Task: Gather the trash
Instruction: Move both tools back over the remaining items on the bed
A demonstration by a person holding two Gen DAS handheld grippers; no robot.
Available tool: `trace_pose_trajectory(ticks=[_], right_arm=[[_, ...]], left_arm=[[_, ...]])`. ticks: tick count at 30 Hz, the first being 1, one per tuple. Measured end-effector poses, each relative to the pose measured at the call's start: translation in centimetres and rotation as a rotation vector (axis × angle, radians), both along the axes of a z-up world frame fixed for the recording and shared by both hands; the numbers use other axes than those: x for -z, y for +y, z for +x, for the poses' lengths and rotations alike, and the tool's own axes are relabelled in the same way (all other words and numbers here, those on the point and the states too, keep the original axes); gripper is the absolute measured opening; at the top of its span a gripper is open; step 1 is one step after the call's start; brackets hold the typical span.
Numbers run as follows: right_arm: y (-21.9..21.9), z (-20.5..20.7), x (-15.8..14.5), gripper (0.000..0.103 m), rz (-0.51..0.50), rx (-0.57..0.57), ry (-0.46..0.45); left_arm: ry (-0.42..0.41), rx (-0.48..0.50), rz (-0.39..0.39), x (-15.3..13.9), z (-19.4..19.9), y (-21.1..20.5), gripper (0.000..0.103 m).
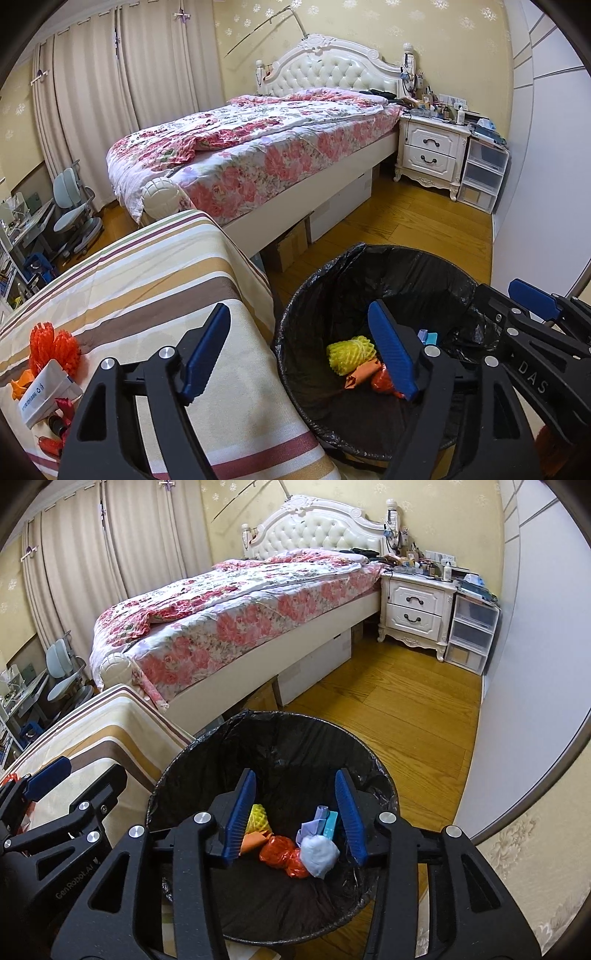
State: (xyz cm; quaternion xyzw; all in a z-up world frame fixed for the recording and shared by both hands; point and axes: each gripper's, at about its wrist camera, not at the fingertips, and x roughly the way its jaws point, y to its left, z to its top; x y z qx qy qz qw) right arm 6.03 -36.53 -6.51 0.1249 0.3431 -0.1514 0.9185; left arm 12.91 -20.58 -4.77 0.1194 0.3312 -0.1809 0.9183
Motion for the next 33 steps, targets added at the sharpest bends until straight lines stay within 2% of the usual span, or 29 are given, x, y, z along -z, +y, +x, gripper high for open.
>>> trace_pose_trajectory(ticks=[3,7,9,13,24,33], right_arm=[[0.0,0.0,-0.1,0.050,-0.006,-0.002,0.000],[0.7,-0.4,-0.3,0.052,-0.012,-0.021,0.001],[1.4,-0.7,-0.4,0.058,-0.019,-0.035,0.002],[3.1,-1.3,-0.7,0.059,-0.018,-0.073,0.004],[9.1,-3.4,-0.9,0.064,-0.009,-0.197,0.013],[15.1,-4.0,-0.8,0.065,-0.025,-0.320,0.023]], left_arm=[[-0.006,-0.009,0.004,-0.2,-0.3,0.3,0.077],[-0.015,-0.019,0.003,-0.7,-1.0,1.3,0.078],[-0.013,-0.027,-0.001,-0.9,-1.4,2.0,0.078],[0.009,-0.056,0.006,-0.9,-2.2,4.0,0.079],[-0.018,-0.196,0.032,-1.3,-6.2,11.4,0.081],[0.010,-0.341,0.026,-0.6,-7.9,18.1,0.081]])
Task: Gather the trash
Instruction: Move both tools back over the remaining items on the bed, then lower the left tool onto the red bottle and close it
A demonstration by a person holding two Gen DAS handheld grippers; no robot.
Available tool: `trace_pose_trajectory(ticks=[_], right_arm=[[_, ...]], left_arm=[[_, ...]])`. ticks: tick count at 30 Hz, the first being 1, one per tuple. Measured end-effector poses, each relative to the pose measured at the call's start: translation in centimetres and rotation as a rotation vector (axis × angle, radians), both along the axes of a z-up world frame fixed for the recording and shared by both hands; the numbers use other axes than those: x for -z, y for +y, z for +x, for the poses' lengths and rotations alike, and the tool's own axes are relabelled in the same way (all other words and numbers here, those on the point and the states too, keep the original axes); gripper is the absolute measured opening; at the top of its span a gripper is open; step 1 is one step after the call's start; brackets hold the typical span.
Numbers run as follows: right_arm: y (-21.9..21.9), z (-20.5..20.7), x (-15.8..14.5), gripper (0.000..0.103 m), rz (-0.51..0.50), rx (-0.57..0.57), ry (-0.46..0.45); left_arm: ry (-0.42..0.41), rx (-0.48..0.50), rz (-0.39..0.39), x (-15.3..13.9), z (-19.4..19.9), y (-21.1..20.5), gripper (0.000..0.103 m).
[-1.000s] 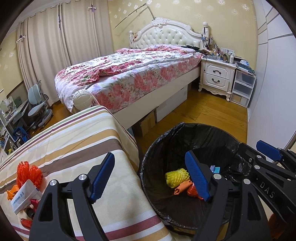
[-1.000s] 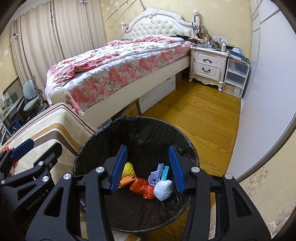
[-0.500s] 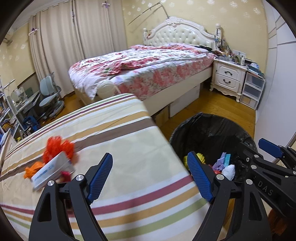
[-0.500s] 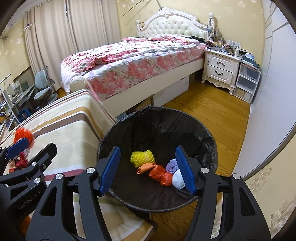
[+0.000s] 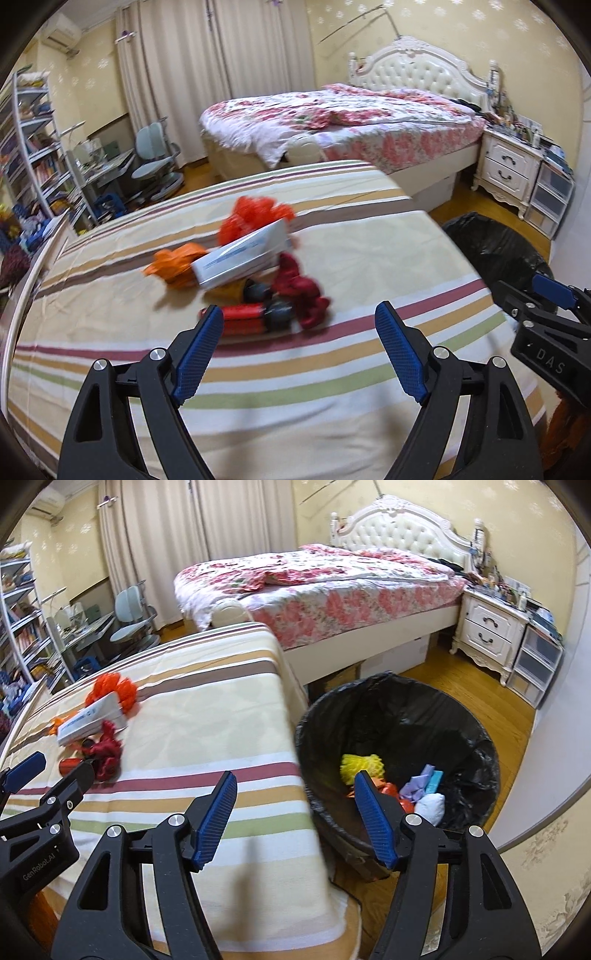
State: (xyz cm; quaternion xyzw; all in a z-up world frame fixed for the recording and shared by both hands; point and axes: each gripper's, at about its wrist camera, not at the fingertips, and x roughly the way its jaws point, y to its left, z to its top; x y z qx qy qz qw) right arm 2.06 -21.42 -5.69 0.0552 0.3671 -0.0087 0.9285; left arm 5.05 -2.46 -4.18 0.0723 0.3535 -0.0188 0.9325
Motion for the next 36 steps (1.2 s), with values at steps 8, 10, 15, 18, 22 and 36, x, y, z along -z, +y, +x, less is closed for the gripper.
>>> trace_pose_trajectory(ticks=[8,10,15,18,22,36], right_arm=[[3.1,0.4,0.4,0.065,-0.012,-0.059,0.010],[3.5,0.5,0.6,0.065,-0.013,-0.063,0.014],[4.0,1.0,1.0,0.065,-0.014,-0.068,0.026],[4.3,1.2,1.2,0.065,-0.022,-0.078,0.034],[4.6,1.4,1.4,0.067,-0.044,-0.088,0.047],[4.8,1.6,1.8,0.070,-0.050,-0.092,0.063]], left_arm=[[0.051,-0.115,-0.053,0.8,0.9,4.3,0.081],[0.050,-0.122,-0.063,0.7,1.2,4.6,0.081],[0.048,-0.128,-0.068,0.7,2.3,4.1,0.081],[0.072,-0.140,-0.067,1.3,3.0,4.1,0.081],[0.085,-0.150,-0.062,1.8,2.9,4.5,0.083],[0.100,-0.127,-0.063,1.9,1.6,5.3,0.085]])
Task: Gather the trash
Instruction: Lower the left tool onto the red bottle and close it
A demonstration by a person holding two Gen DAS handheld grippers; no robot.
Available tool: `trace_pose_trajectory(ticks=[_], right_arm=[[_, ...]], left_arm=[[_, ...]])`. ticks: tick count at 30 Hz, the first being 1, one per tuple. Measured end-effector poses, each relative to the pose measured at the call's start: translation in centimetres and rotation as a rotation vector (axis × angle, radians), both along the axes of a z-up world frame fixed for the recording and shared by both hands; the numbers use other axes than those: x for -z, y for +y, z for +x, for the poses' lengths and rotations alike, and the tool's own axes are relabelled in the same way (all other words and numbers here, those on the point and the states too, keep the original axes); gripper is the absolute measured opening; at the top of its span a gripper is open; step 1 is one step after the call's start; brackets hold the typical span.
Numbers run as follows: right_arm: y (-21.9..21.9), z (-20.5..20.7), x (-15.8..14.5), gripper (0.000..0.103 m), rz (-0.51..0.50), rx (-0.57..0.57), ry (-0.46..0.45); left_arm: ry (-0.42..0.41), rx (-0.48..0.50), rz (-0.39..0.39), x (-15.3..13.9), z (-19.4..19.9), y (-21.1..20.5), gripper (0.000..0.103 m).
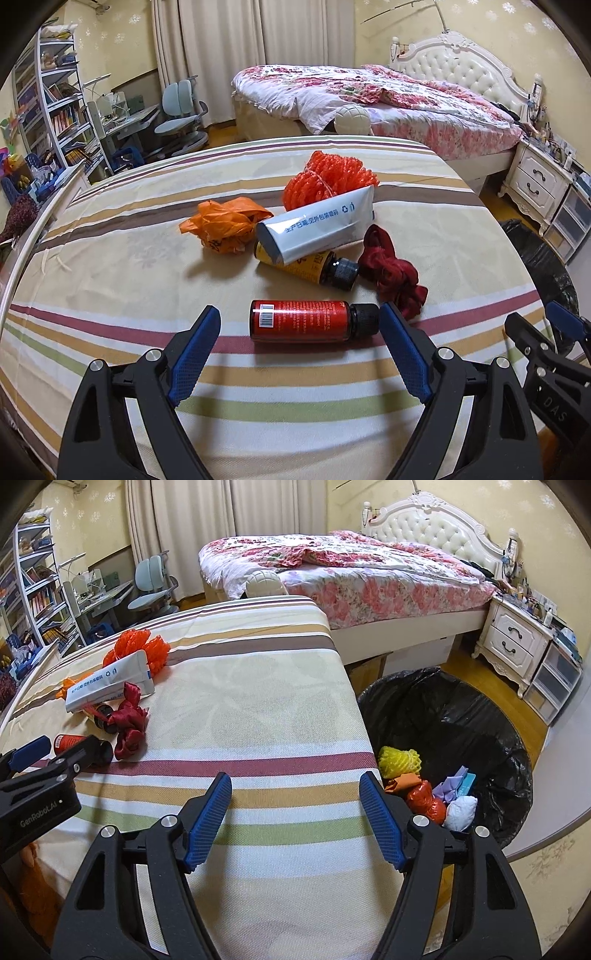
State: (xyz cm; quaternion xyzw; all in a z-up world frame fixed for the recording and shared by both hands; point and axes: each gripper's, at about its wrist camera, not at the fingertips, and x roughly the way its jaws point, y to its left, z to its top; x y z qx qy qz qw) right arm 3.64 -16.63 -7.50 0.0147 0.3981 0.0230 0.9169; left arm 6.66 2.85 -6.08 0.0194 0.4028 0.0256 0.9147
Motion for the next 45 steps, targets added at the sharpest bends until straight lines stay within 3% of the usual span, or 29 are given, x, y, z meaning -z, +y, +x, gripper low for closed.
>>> trace_pose_trajectory(ticks=[6,12,19,24,28,45], right_arm=[[0.0,0.0,0.0,0.070,0.002,0.002,-0.001],[0.0,0.0,0.0,0.070,0.000,0.000,0.001],[0.1,0.1,0.3,0.070,0.003,0.000,0.005],[0.1,0.1,0.5,0.070,0.004,-0.003,0.008],[0.0,0.1,0.6,0.070,0.004,-0.003,0.007],[0.1,-0.1,0.4,0.070,-0.012,-0.004,0.003]], left_arm=[[0.047,-0.034,-0.038,0.6,-0.3,1.6,0.085],[0.011,-0.037,-0.075,-0.3,-0.5,1.7,0.085],[-0.020,-0.063,-0.089,-1.2,2.0,0.8,0.085],[0.051,-0.087,-0.099,0.3,3.2,0.9,0.085],[0.094,-0.087,-0.111,1.1,2.3,1.6,0.085],[0.099,-0.133,-0.088,1.2,-1.0,5.3,0.085]])
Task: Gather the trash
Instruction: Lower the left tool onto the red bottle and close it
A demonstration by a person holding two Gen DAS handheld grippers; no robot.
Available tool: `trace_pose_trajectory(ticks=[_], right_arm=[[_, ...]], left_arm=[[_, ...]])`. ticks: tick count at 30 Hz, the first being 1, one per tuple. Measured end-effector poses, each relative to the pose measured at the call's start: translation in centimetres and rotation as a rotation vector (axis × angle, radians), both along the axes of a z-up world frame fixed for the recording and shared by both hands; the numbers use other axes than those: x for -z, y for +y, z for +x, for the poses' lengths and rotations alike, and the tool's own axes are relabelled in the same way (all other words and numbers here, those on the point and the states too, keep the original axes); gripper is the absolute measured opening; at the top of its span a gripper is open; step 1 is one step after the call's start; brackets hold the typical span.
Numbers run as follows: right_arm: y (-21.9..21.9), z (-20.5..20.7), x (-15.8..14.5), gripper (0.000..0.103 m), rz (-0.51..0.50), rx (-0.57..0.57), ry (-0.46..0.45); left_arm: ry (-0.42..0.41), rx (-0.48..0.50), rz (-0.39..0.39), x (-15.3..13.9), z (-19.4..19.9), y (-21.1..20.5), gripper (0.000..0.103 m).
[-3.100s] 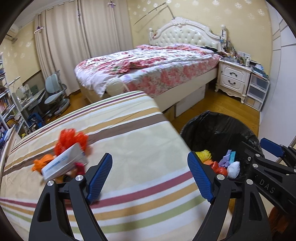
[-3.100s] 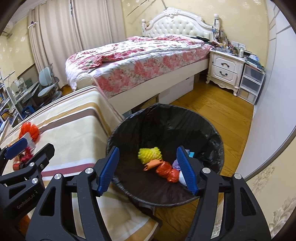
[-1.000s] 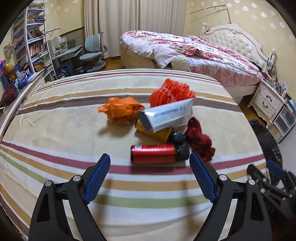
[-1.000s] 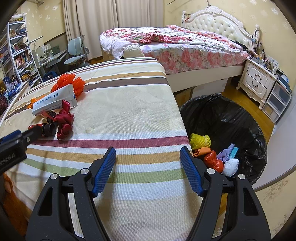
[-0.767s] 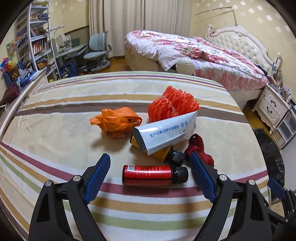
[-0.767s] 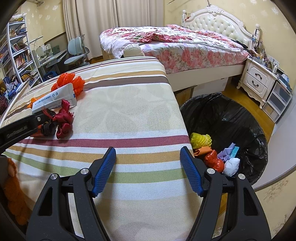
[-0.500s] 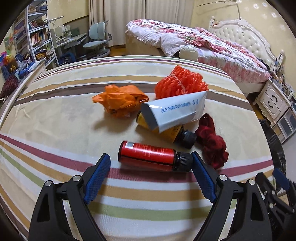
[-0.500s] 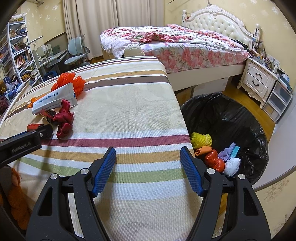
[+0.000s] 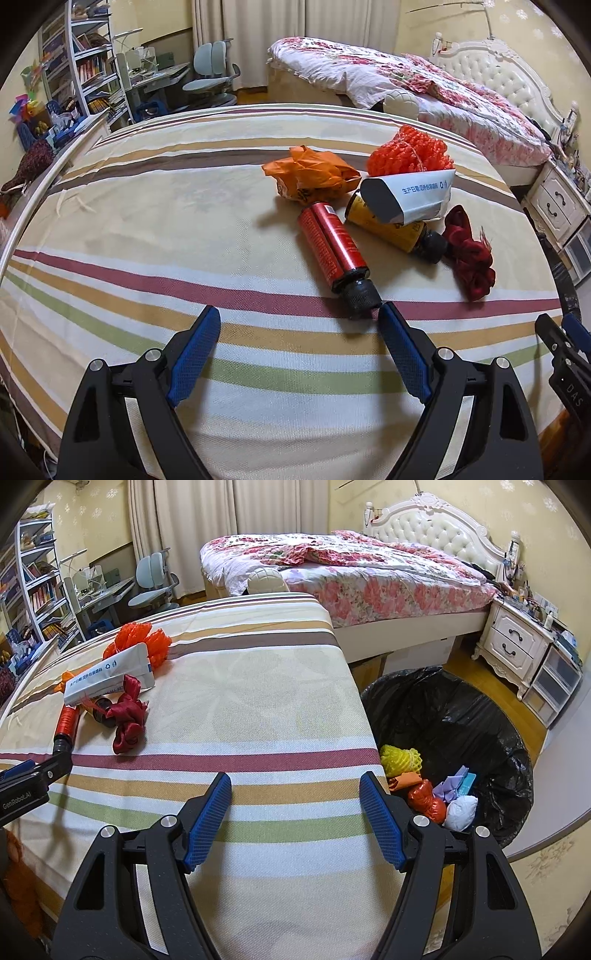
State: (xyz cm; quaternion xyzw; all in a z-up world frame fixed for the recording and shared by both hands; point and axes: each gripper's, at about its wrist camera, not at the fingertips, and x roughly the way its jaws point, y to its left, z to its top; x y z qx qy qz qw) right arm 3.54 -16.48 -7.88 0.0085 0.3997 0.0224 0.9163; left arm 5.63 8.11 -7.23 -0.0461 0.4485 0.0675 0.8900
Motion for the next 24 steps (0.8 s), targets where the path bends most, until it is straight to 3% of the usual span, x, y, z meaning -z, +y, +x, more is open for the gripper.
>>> trace_pose_trajectory(ticks=[18,24], right_arm=[[0.2,-0.1,0.0,0.070,-0.009,0.000,-0.001],[0.4,-0.1,-0.1,0.070,-0.021,-0.002,-0.003]], left_arm=[[0.004,0.010,-0.007,-0.1,3.2,0.9,0.084],[-0.023,0.033,0.036,-0.3,2.4,0.9,0.053]])
